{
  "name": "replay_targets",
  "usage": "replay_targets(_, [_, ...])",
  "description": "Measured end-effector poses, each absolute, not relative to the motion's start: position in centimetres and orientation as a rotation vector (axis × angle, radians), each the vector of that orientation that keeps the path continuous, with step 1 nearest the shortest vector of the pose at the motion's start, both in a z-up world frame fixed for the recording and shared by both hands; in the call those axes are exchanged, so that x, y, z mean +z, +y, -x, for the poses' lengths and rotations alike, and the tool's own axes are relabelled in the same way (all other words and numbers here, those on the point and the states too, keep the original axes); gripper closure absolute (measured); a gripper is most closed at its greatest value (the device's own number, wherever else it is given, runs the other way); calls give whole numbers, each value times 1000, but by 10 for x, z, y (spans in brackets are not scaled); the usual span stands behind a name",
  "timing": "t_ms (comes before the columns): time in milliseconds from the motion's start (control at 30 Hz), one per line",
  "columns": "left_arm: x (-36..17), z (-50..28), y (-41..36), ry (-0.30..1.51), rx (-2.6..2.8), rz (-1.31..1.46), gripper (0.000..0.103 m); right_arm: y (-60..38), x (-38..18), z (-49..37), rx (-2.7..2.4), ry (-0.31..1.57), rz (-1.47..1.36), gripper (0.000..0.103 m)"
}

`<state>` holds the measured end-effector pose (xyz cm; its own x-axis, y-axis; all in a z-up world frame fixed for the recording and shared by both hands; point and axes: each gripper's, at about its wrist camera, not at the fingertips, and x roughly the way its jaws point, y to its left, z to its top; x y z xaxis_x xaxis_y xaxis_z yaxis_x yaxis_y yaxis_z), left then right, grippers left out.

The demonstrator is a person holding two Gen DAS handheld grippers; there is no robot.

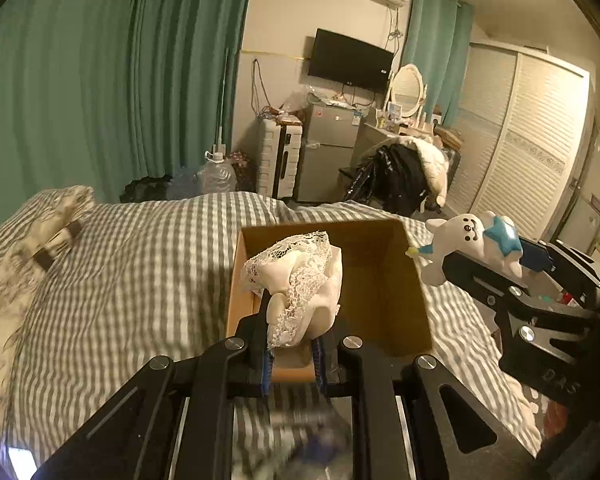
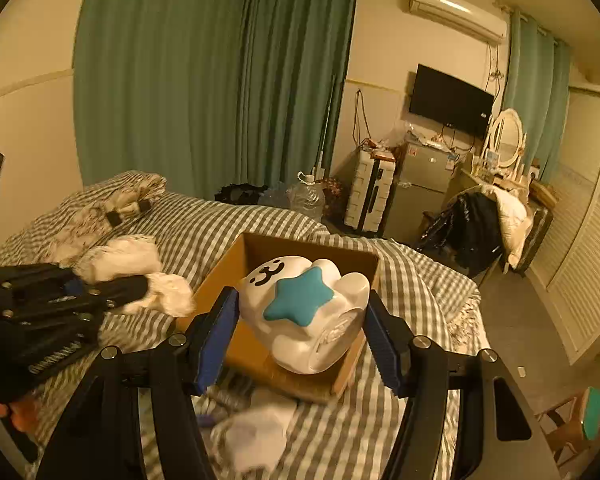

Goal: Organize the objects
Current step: 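Carry both items over the cardboard box and open both tools to drop them, then grasp the blue floral tissue pack with the left tool while the right tool grasps the grey knit glove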

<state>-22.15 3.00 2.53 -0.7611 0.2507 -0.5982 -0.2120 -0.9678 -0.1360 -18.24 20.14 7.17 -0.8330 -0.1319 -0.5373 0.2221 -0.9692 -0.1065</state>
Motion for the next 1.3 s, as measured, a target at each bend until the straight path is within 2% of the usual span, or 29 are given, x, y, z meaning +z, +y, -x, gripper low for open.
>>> replay_targets(267, [-34, 306, 52, -30, 2664, 1056, 87, 208, 24, 290, -2823, 198, -992, 41])
replay_targets(300, [-41, 311, 55, -16, 2659, 1061, 85, 210, 19, 296, -2821, 181, -1000, 41])
replay_targets(367, [-48, 314, 57, -9, 2660, 1069, 77, 215, 12, 304, -2811, 125, -995, 41])
replay_targets(400, [-52, 315, 56, -14, 2657, 1077, 64, 219, 8, 300, -2805, 107, -994, 33])
replay_targets(433, [-53, 313, 57, -18, 2661, 1082, 46, 221, 7, 299, -2805, 90, -990, 25])
replay_targets(467, [-54, 311, 55, -23, 2669, 1082, 41, 224, 8, 296, -2815, 78, -975, 16])
replay_targets(500, [-52, 305, 52, -24, 2684, 1076, 36, 228, 10, 293, -2819, 75, -964, 16])
replay_targets(667, [-26, 275, 39, -21, 2722, 1073, 35, 239, 38, 263, -2841, 91, -934, 15])
replay_targets(967, [66, 169, 10, -4, 2843, 917, 1, 227, 122, 155, -2874, 210, -806, 11])
replay_targets(1133, [73, 122, -5, 12, 2864, 921, 0, 217, 140, 105, -2848, 222, -786, 9])
replay_targets(1300, [43, 88, -26, -19, 2891, 990, 0, 214, 124, 61, -2850, 202, -795, 3])
